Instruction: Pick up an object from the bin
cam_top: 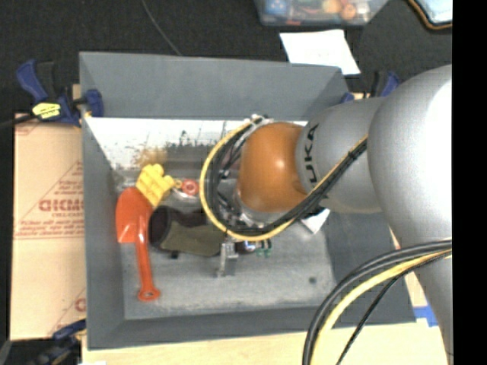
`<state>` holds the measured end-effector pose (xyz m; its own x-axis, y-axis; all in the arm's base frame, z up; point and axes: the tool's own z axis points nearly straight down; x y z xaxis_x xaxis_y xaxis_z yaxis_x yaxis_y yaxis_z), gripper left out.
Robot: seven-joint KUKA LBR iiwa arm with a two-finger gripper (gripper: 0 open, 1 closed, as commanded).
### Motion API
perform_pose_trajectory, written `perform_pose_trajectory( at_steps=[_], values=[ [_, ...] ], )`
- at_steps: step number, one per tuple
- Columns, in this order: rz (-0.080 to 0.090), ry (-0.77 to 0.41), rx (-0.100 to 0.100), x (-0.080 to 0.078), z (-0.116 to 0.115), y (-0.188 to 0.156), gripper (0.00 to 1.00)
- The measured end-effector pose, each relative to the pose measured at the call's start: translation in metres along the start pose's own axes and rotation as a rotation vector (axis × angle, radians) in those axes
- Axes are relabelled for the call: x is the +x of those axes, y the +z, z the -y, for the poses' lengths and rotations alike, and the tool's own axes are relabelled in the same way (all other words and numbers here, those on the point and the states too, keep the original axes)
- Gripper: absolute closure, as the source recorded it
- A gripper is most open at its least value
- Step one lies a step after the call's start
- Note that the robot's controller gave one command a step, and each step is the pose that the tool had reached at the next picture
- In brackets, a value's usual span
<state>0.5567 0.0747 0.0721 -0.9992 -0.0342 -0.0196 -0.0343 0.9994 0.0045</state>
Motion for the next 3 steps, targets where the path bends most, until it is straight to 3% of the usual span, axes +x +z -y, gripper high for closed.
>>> perform_pose_trajectory(
  at_steps=[1, 3],
  values=[
    [-0.003, 0.157, -0.006, -0.01, -0.0812, -0.0002, 1.0],
    [-0.002, 0.158, -0.006, -0.01, -0.0809, -0.0043, 1.0]
  ],
)
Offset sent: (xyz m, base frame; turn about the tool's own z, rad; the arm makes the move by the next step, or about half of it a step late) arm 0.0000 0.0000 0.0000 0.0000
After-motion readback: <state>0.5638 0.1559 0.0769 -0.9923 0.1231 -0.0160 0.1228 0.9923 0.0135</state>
